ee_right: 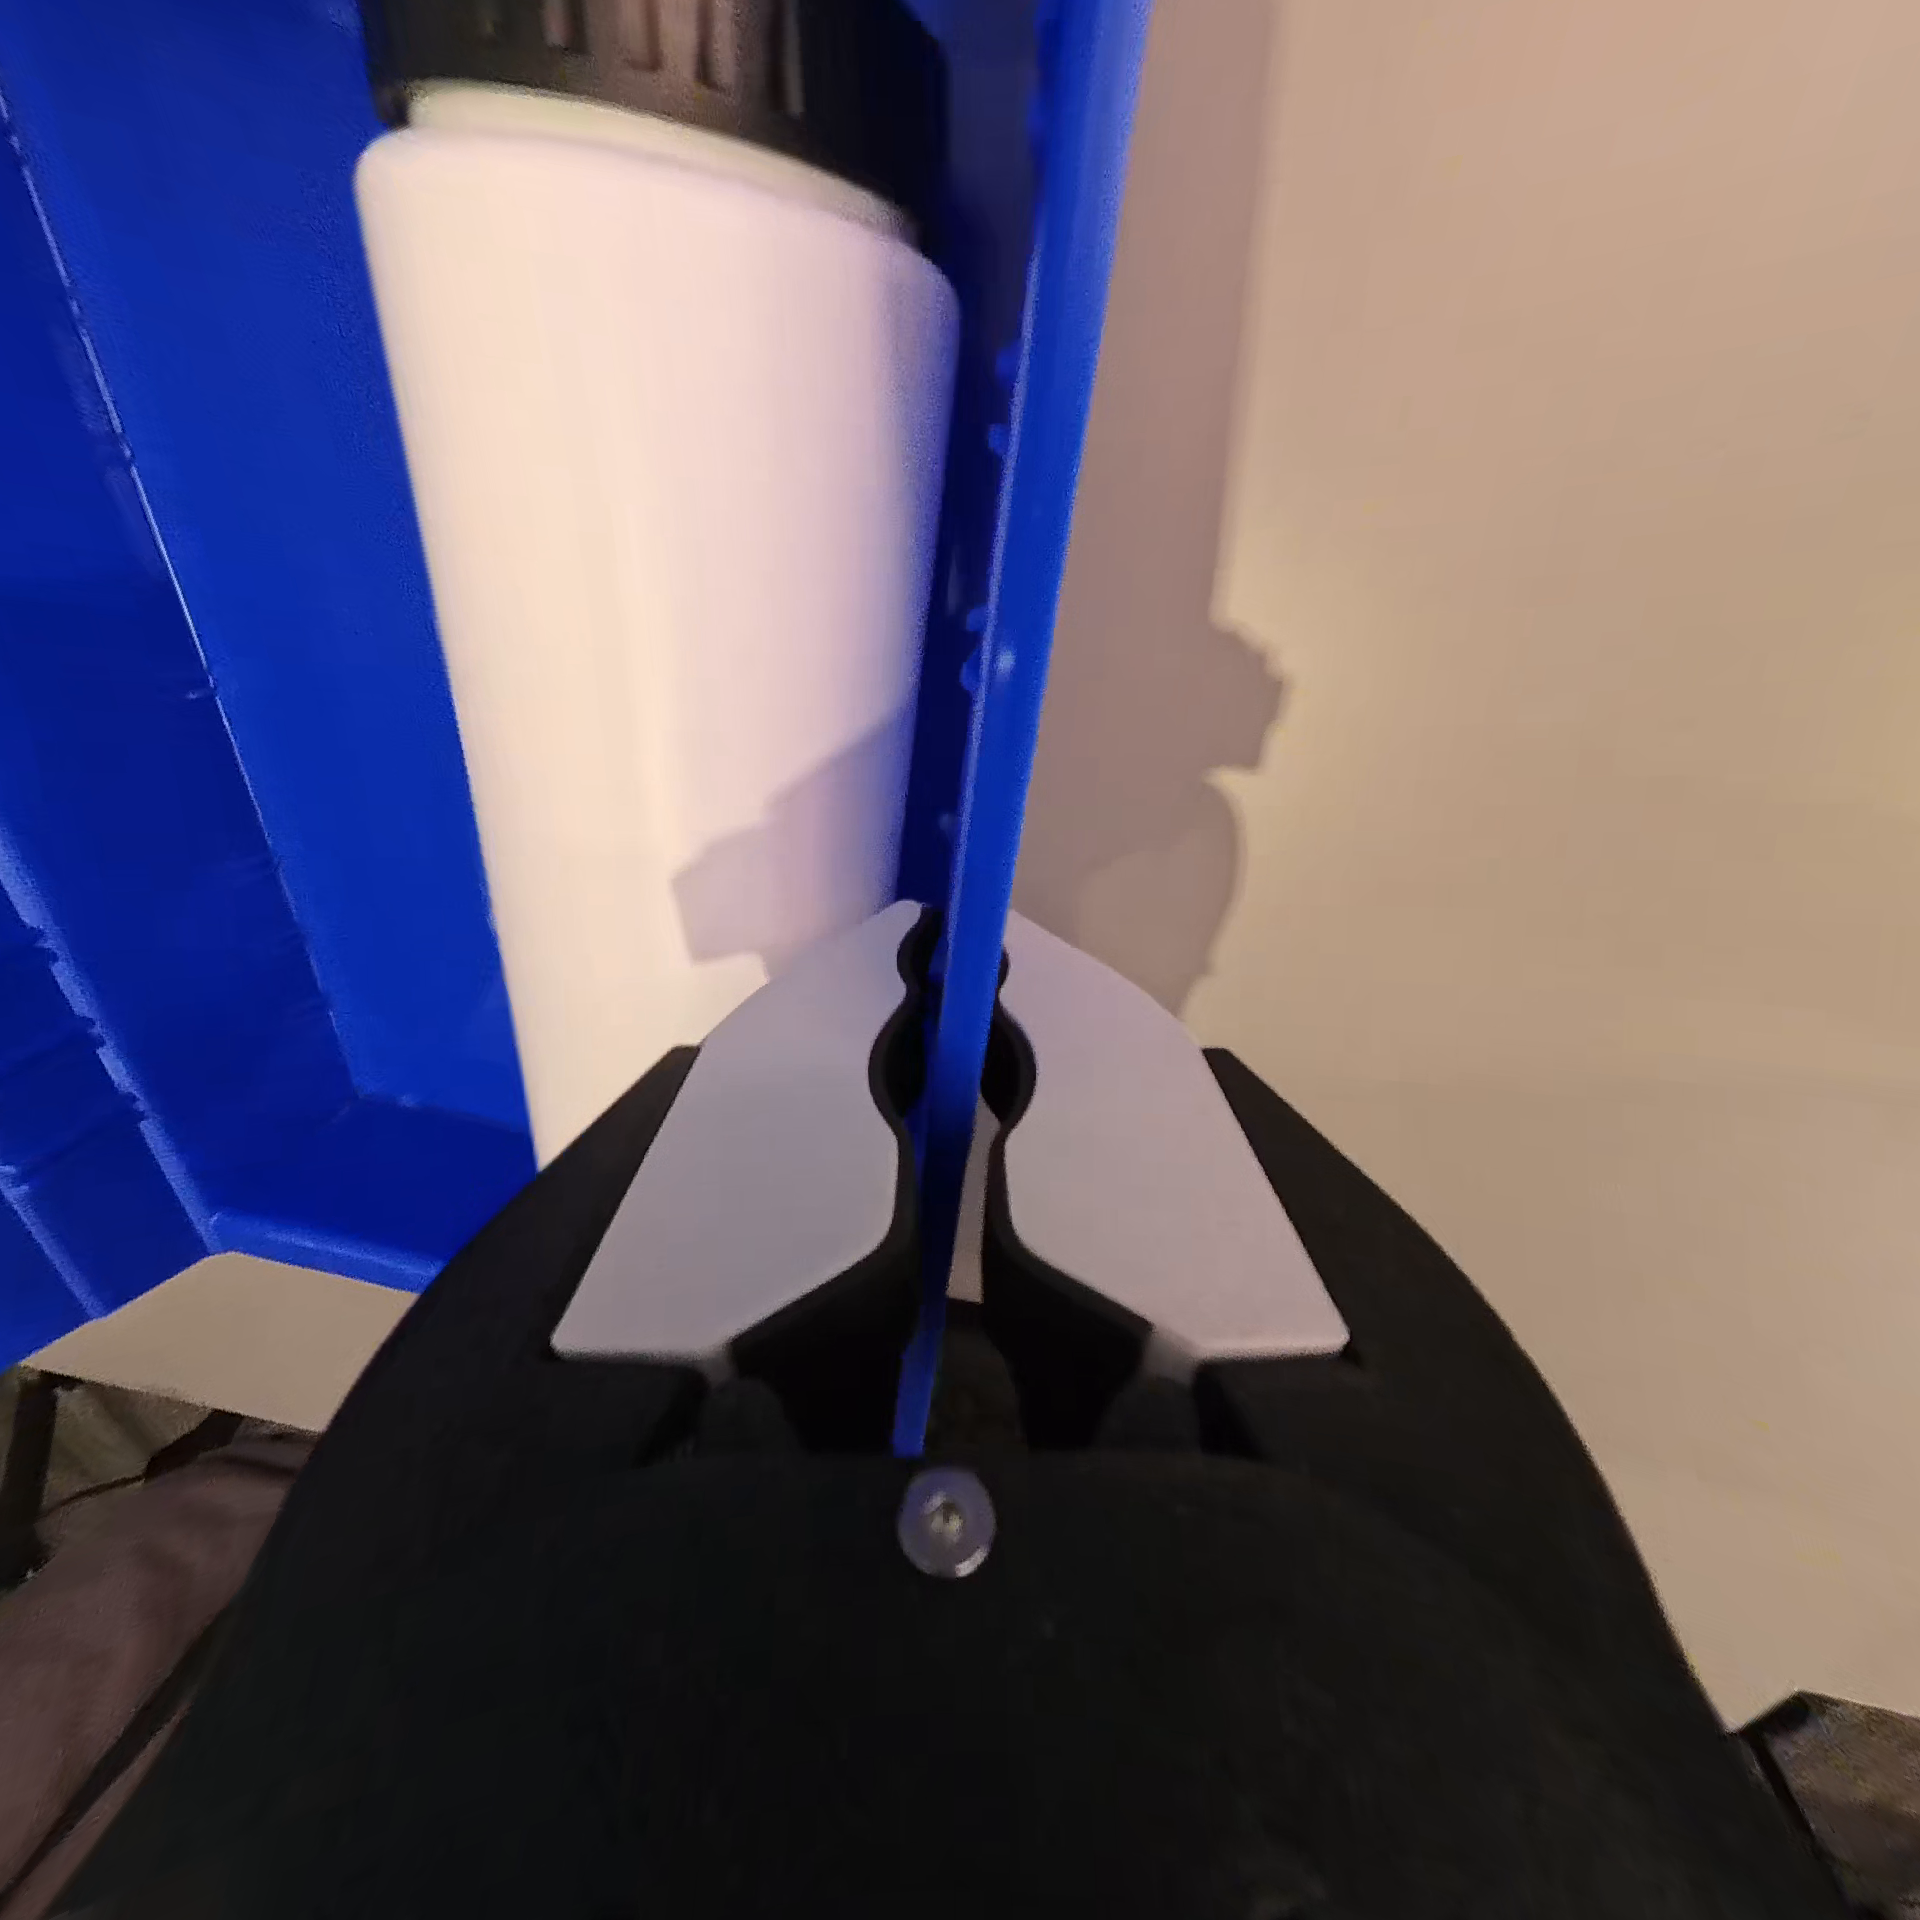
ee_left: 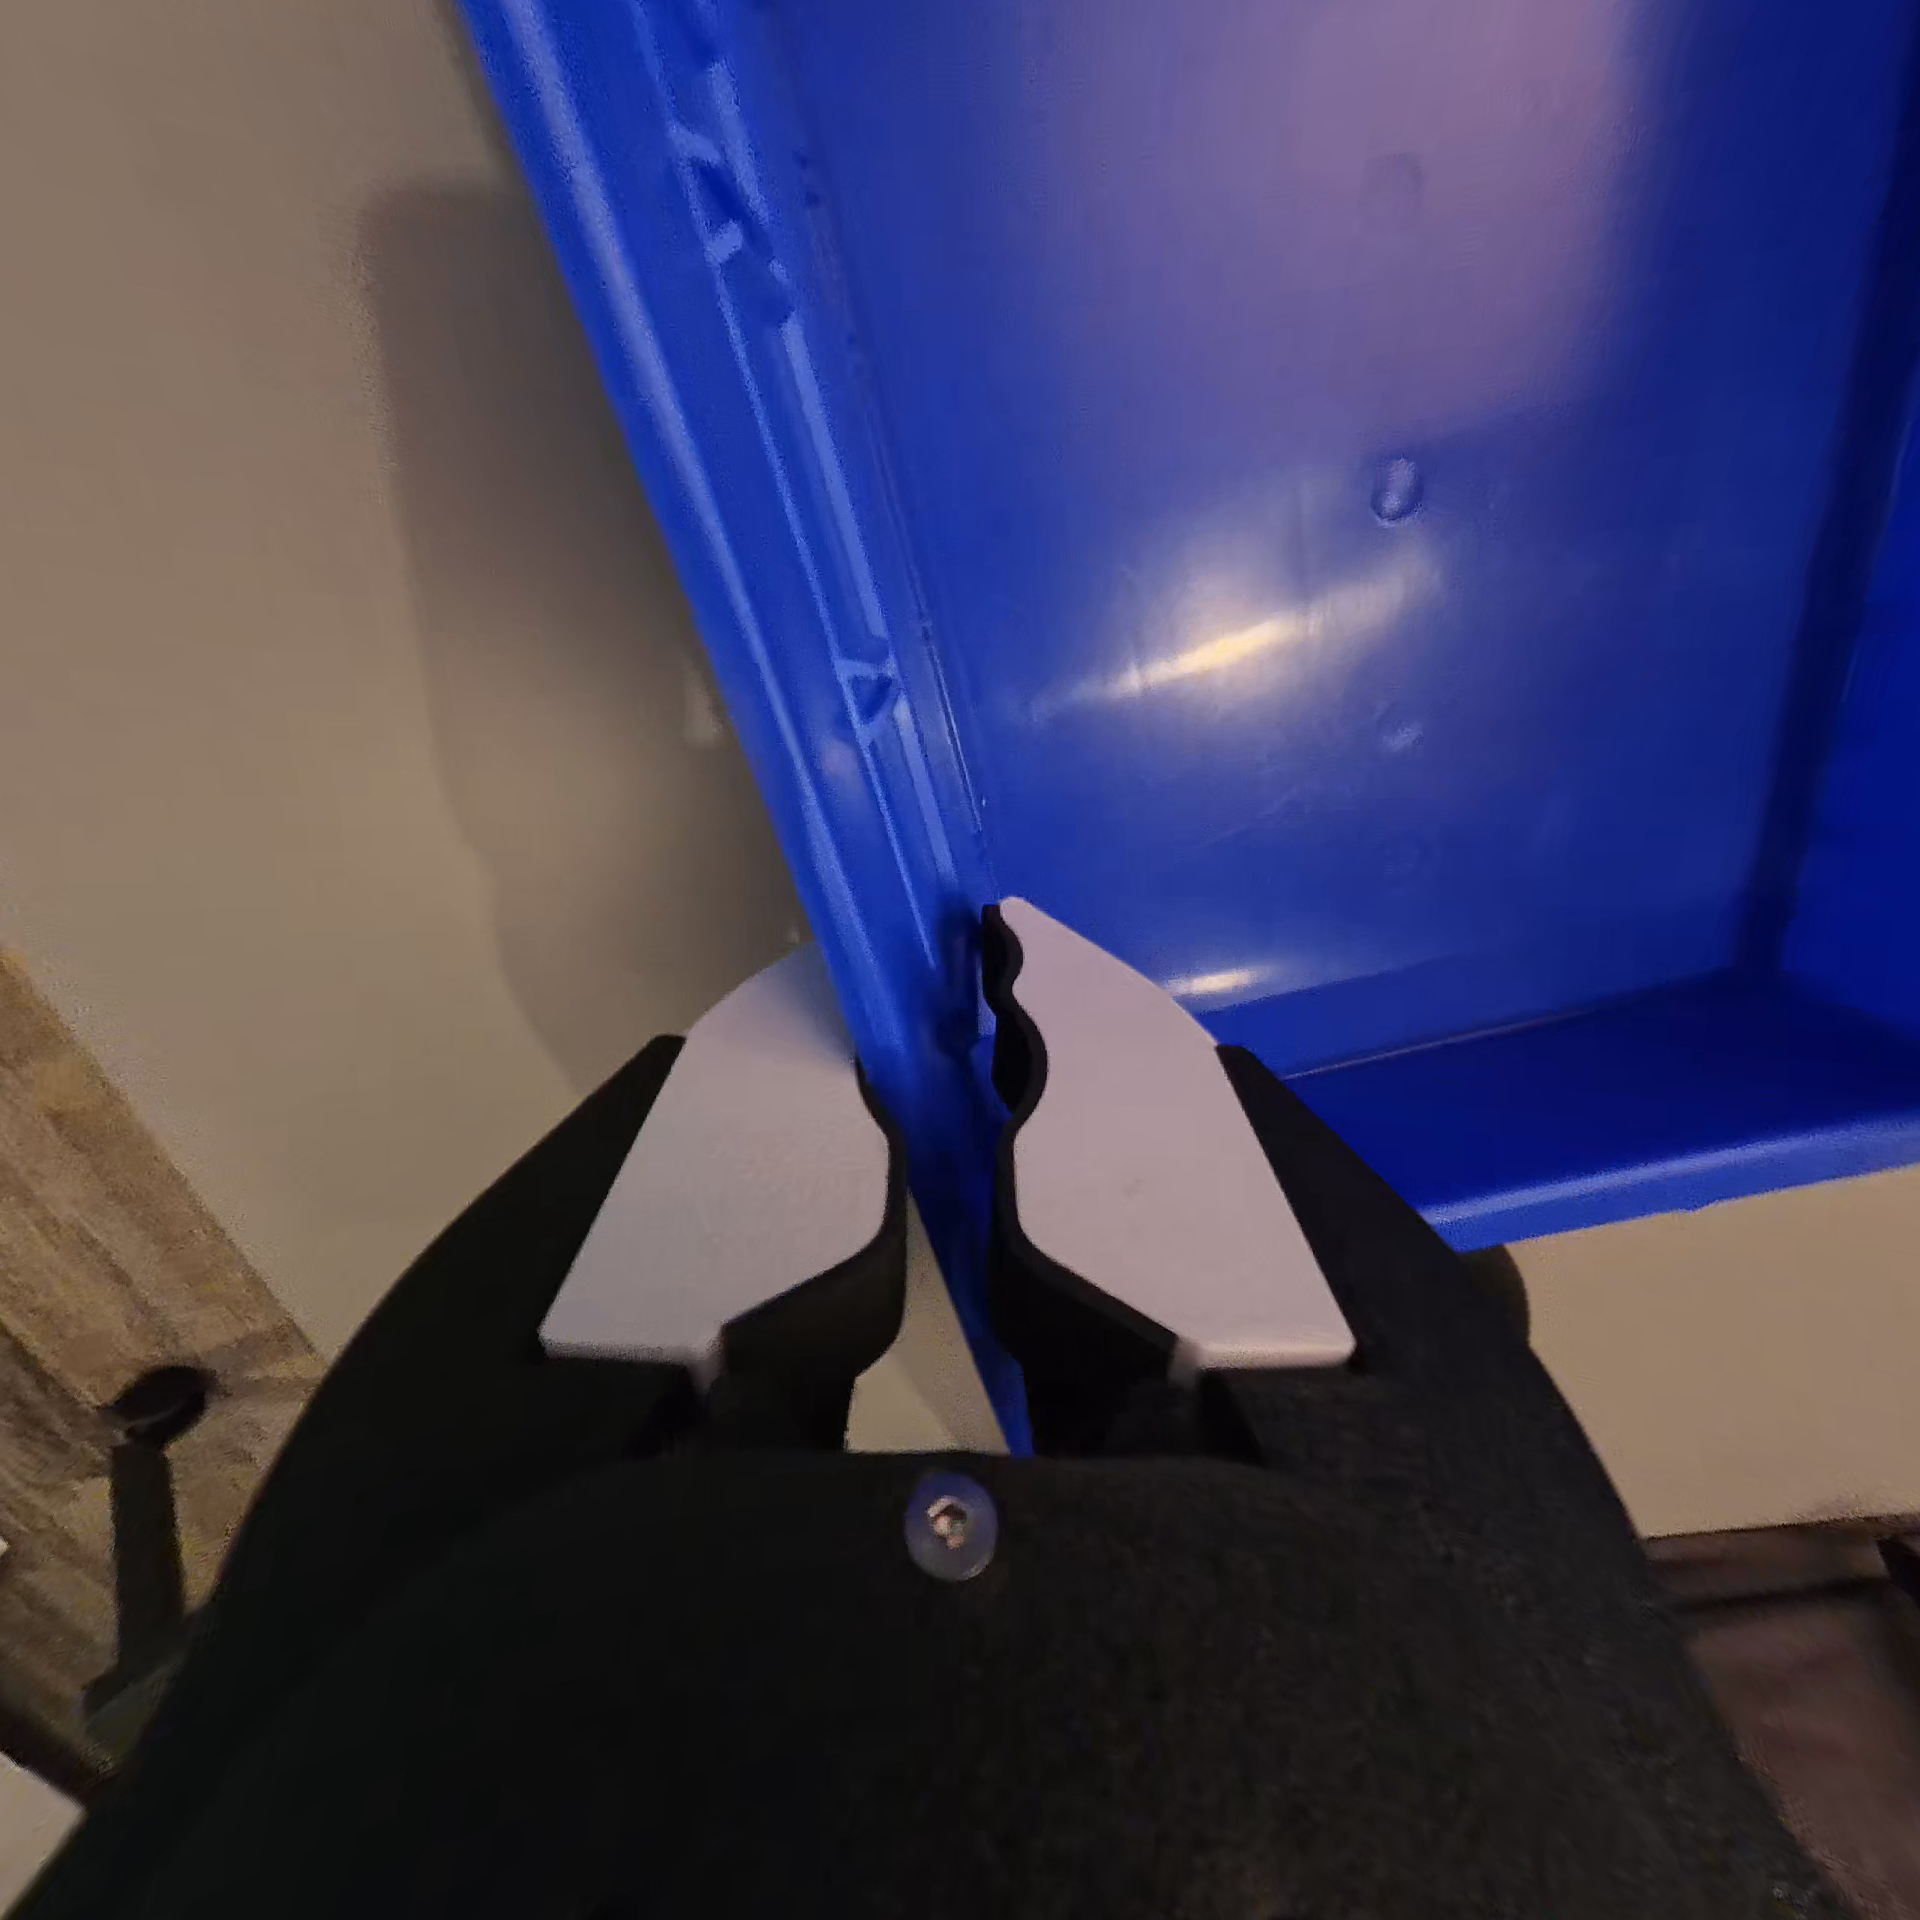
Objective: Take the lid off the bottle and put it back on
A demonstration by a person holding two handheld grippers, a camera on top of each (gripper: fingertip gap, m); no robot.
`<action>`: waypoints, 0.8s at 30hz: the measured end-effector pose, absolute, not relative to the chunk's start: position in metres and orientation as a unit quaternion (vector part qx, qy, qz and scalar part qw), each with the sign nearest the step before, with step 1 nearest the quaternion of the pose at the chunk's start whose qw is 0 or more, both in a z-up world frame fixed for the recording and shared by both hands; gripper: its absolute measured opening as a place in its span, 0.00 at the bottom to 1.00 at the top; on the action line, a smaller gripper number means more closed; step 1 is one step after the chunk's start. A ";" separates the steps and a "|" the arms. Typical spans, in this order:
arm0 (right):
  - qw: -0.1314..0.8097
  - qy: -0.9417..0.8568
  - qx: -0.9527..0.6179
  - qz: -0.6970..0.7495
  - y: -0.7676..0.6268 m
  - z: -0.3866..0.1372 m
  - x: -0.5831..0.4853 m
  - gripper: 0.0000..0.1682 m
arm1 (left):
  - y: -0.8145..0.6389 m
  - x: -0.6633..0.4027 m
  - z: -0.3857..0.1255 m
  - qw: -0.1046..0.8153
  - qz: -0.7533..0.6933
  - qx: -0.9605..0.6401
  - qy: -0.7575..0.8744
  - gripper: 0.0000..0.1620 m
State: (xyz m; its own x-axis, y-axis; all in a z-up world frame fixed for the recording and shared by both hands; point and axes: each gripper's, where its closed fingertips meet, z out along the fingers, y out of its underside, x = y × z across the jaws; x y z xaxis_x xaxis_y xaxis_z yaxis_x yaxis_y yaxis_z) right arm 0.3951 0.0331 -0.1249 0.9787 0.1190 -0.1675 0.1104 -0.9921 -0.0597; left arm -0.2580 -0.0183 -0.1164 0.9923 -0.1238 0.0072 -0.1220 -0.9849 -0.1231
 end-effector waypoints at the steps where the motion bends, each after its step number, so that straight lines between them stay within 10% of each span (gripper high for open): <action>1: 0.023 -0.064 -0.994 0.086 0.032 -0.125 0.388 0.04 | -0.017 -0.249 -0.117 0.060 -0.007 -0.995 0.075 0.07; 24: 0.039 -0.136 -0.989 0.040 0.033 -0.126 0.310 0.06 | -0.007 -0.105 -0.115 0.073 0.058 -0.966 0.243 0.26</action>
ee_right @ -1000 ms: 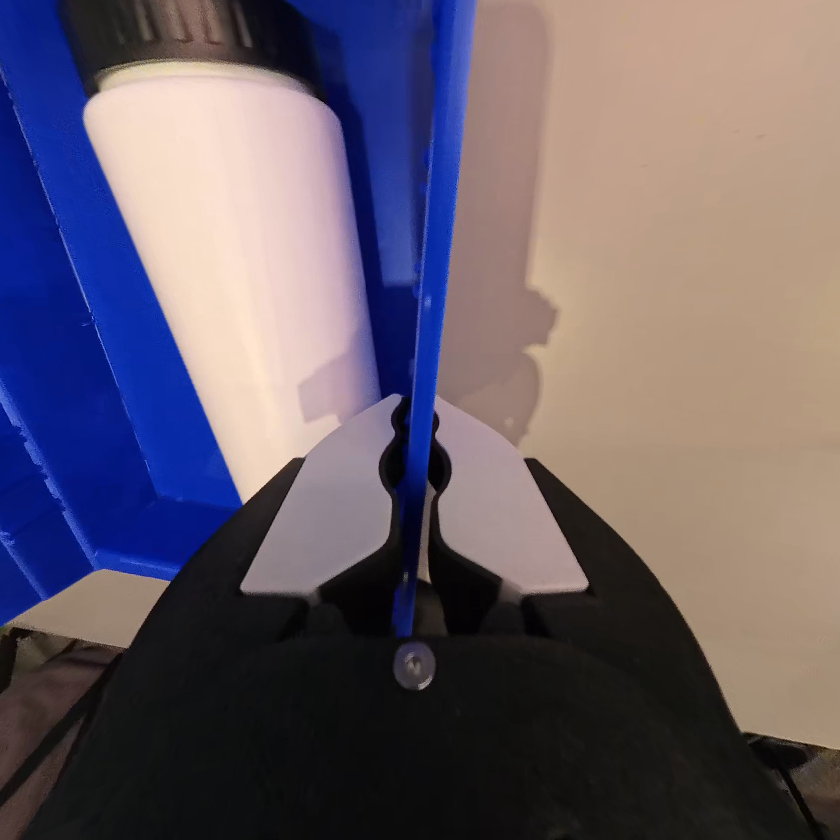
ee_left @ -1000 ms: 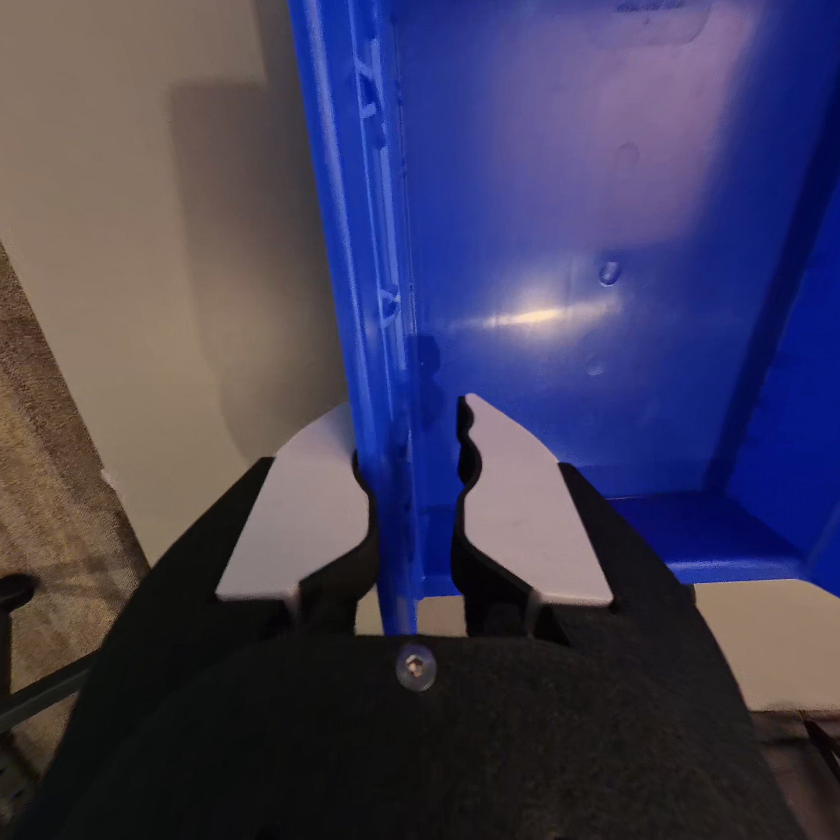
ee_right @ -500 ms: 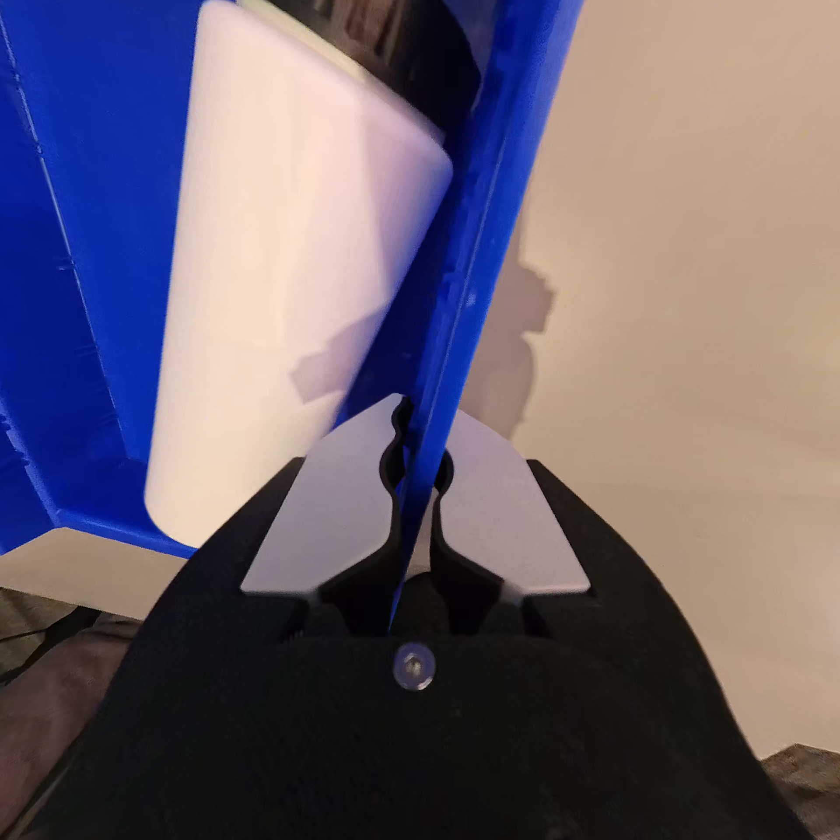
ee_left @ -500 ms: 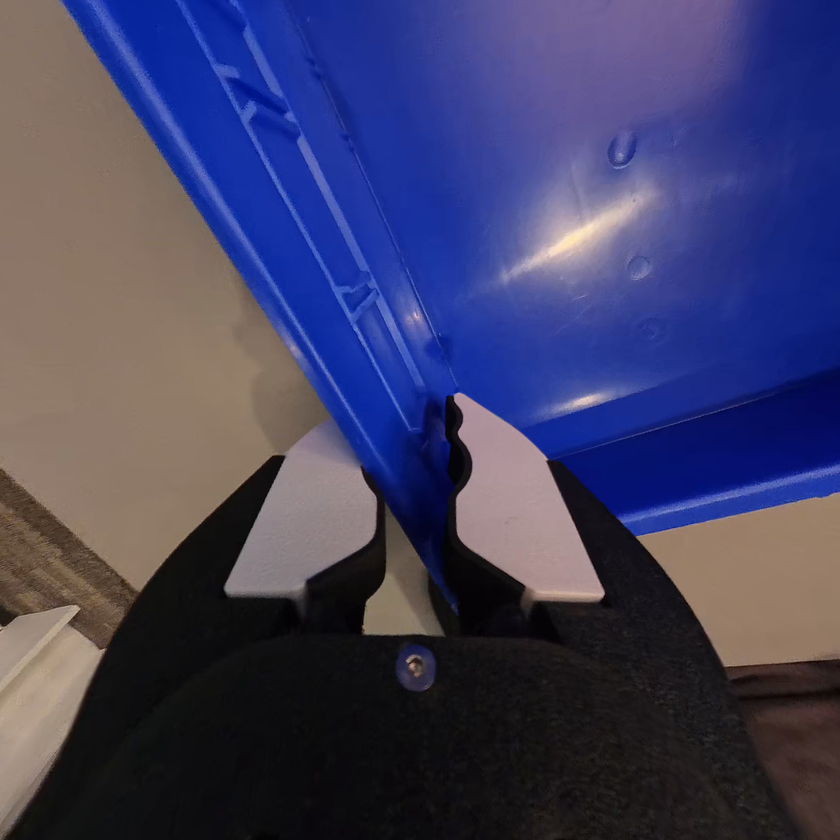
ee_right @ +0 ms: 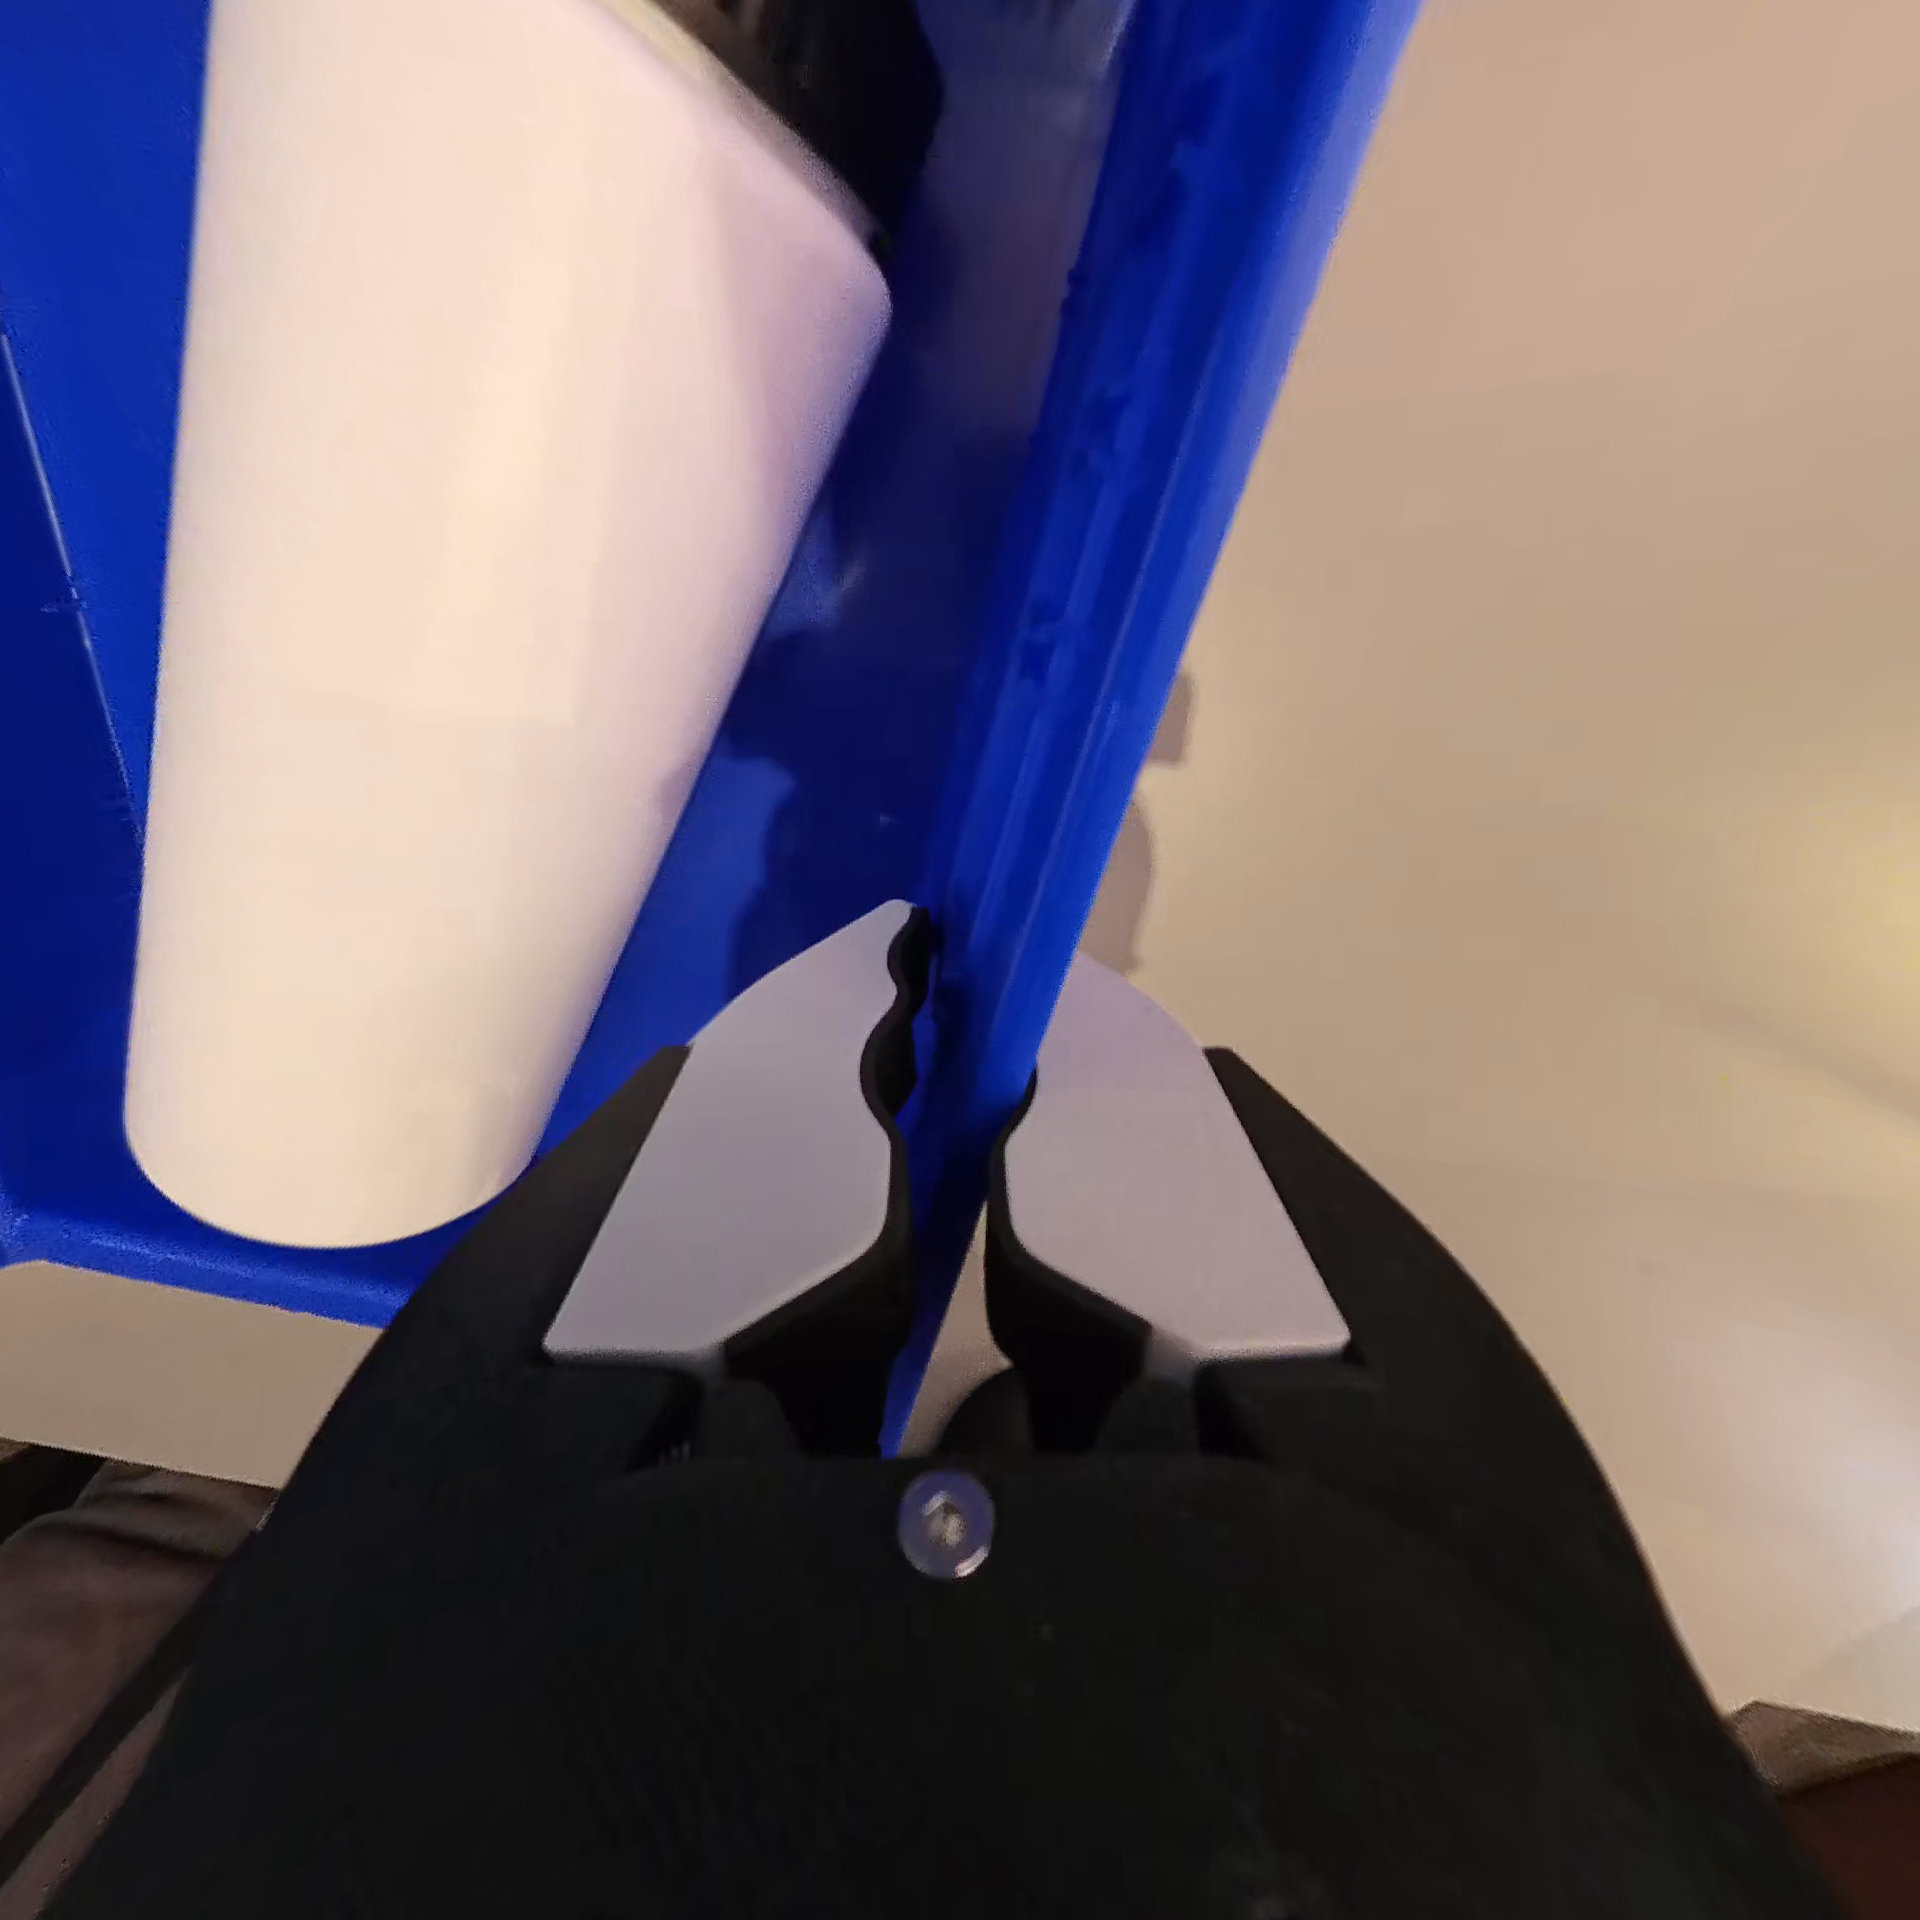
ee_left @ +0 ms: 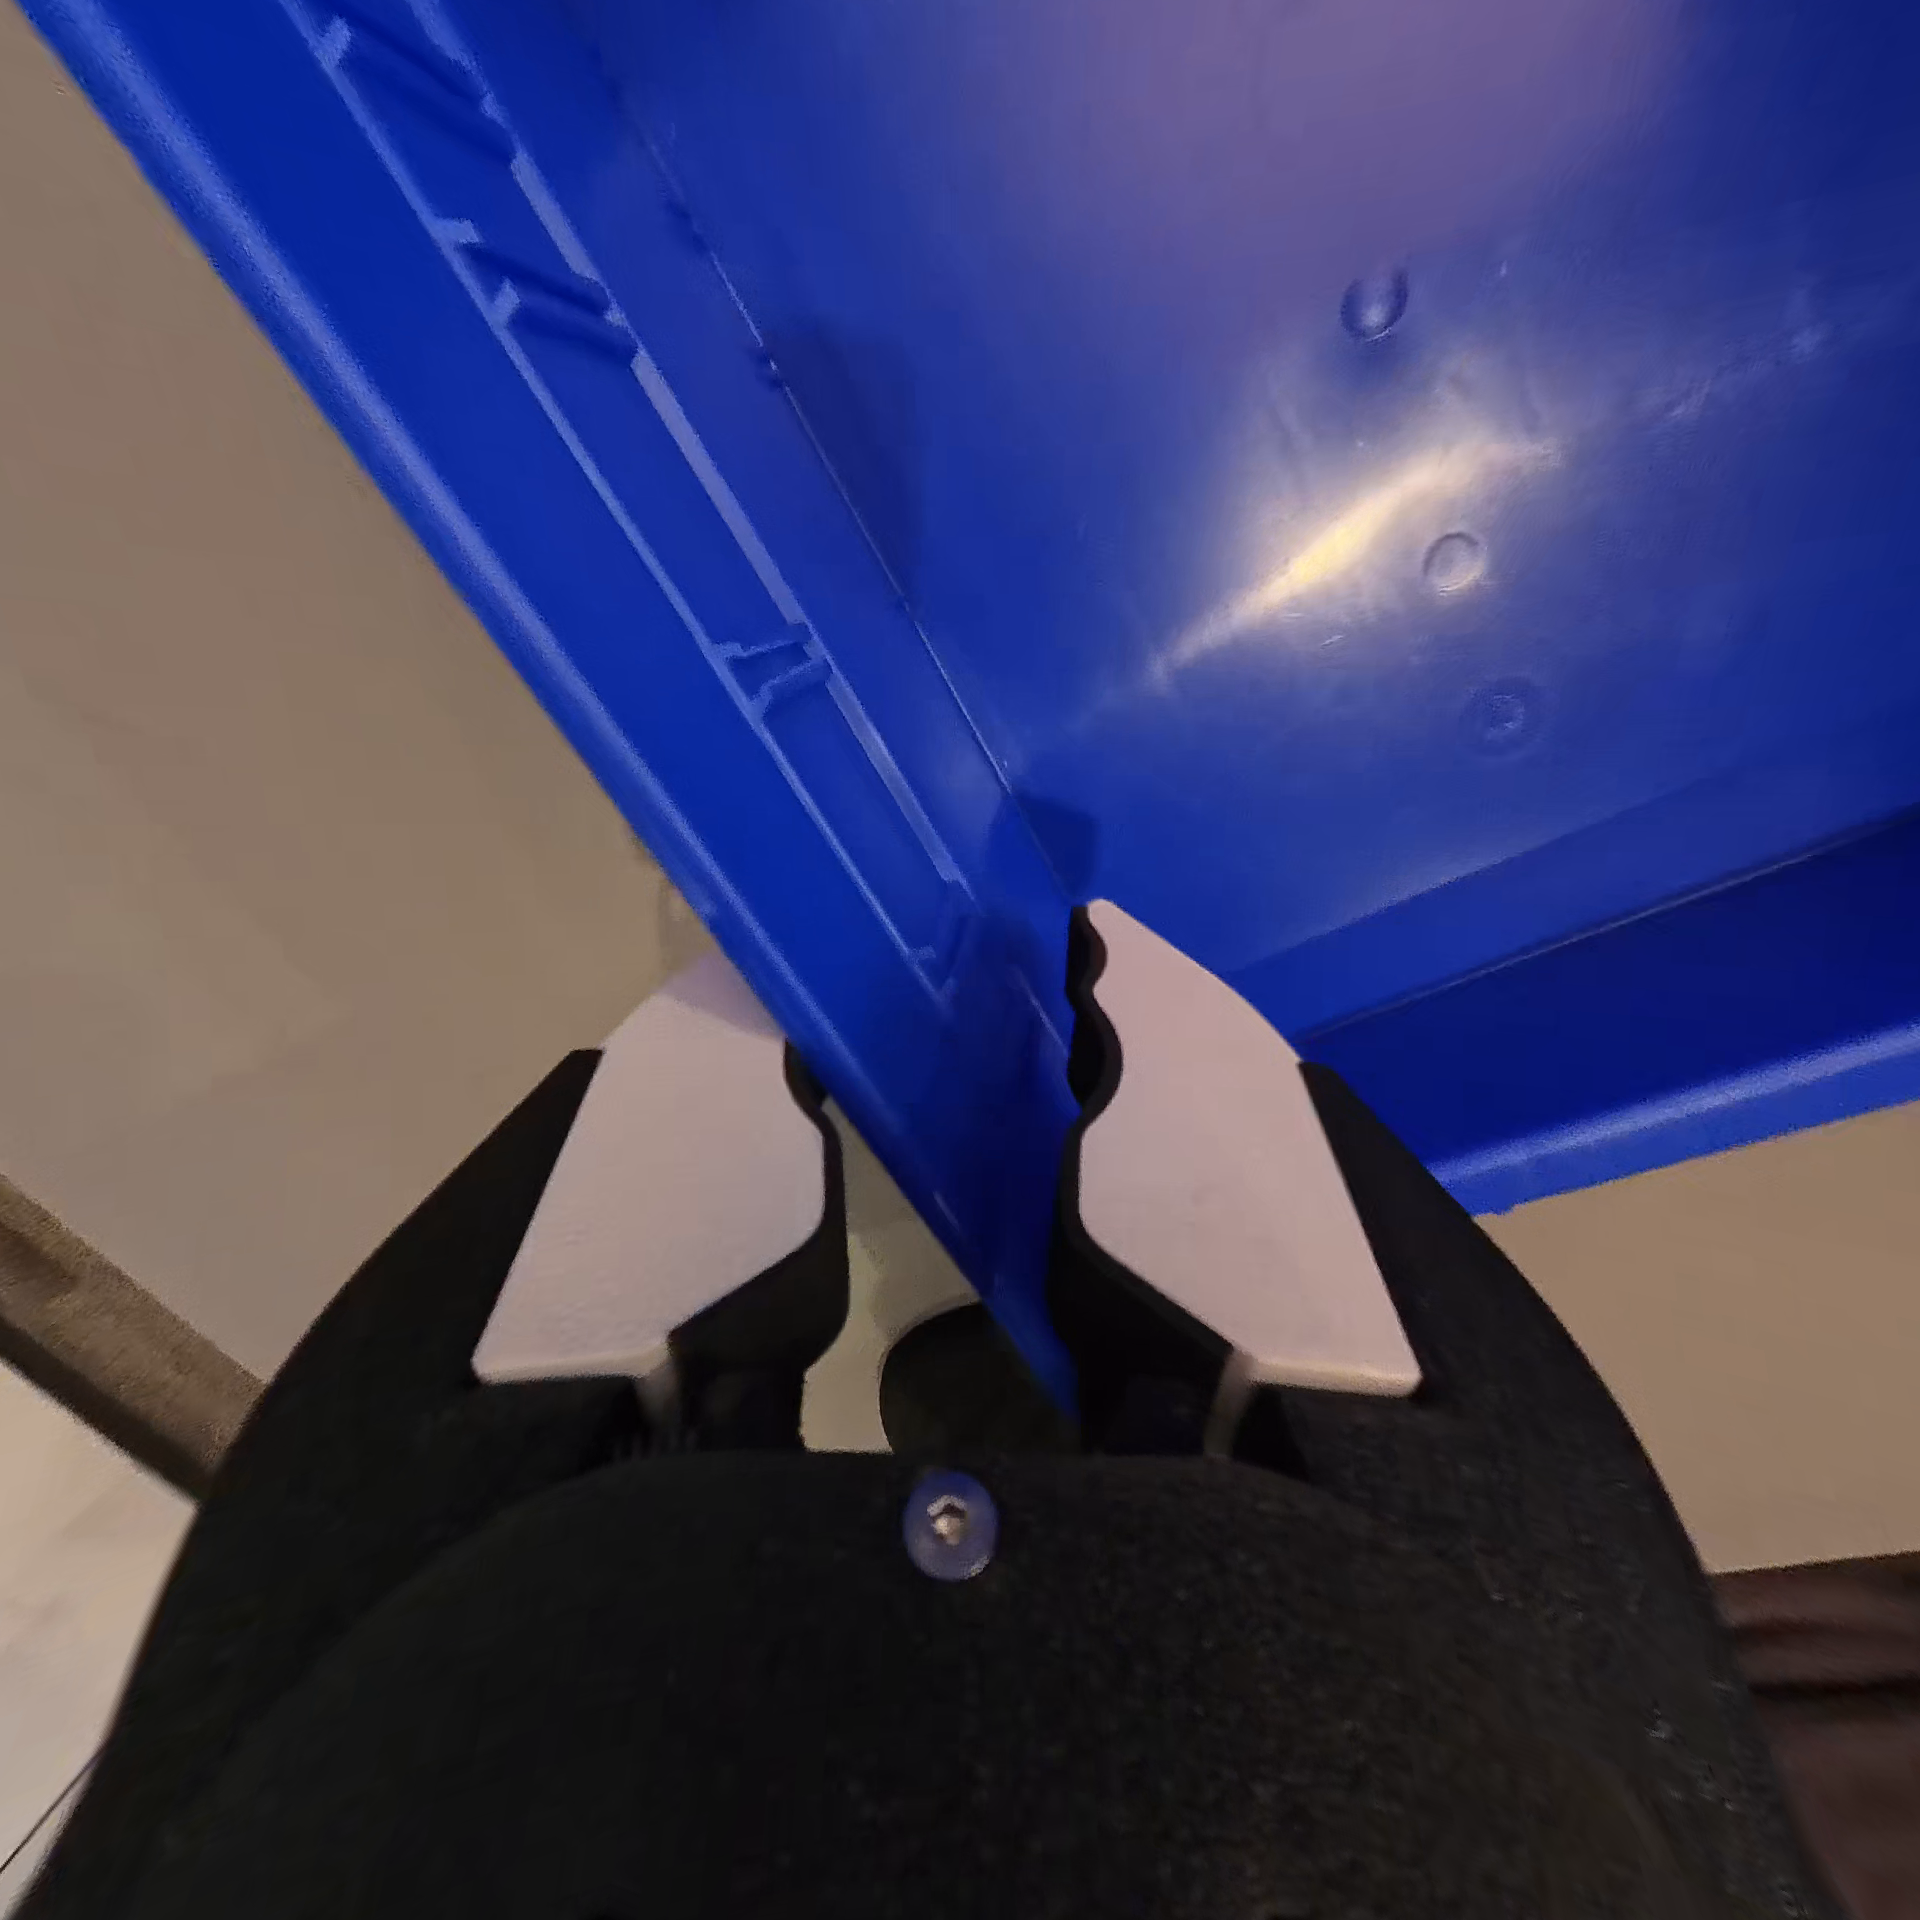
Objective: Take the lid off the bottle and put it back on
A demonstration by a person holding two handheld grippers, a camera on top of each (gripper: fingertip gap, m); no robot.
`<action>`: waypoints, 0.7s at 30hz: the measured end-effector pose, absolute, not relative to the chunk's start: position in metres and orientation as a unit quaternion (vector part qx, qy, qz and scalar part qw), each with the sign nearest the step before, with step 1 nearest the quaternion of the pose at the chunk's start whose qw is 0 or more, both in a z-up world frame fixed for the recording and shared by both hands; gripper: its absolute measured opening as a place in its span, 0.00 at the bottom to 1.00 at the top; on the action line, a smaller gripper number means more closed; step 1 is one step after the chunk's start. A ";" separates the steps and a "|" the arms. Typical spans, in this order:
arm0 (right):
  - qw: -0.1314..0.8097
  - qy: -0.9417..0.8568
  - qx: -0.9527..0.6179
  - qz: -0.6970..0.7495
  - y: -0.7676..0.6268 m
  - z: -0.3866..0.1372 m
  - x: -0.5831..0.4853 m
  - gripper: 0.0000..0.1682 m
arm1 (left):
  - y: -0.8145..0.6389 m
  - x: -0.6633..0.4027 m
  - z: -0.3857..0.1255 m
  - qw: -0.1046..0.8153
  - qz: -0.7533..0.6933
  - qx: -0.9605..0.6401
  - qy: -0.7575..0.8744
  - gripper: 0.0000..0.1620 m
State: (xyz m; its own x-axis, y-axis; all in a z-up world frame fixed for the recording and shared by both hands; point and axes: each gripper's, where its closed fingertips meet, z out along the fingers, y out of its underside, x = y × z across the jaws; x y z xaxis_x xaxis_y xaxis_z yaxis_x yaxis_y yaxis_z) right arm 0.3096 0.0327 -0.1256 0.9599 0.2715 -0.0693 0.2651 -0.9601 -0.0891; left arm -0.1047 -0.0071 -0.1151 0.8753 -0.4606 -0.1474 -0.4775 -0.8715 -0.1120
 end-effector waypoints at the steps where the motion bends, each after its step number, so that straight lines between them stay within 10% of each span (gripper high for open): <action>1: 0.040 -0.140 -0.988 0.043 0.036 -0.126 0.308 0.06 | -0.006 -0.103 -0.108 0.087 0.048 -0.965 0.242 0.26; 11: -0.043 -0.139 -0.989 -0.001 0.053 -0.131 0.314 0.13 | 0.025 -0.109 0.053 0.475 0.104 -0.855 0.181 0.47; 21: -0.036 -0.128 -0.990 0.048 0.066 -0.139 0.308 0.08 | 0.001 -0.136 0.131 0.626 0.106 -0.763 0.122 0.51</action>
State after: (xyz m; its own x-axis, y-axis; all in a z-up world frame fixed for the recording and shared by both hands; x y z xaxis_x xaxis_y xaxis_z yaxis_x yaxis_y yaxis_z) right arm 0.3083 0.0664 -0.1391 0.9627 0.2499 -0.1038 0.2567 -0.9647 0.0588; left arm -0.1363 0.0010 0.1307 0.9475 -0.0534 -0.3154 -0.3198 -0.1863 -0.9290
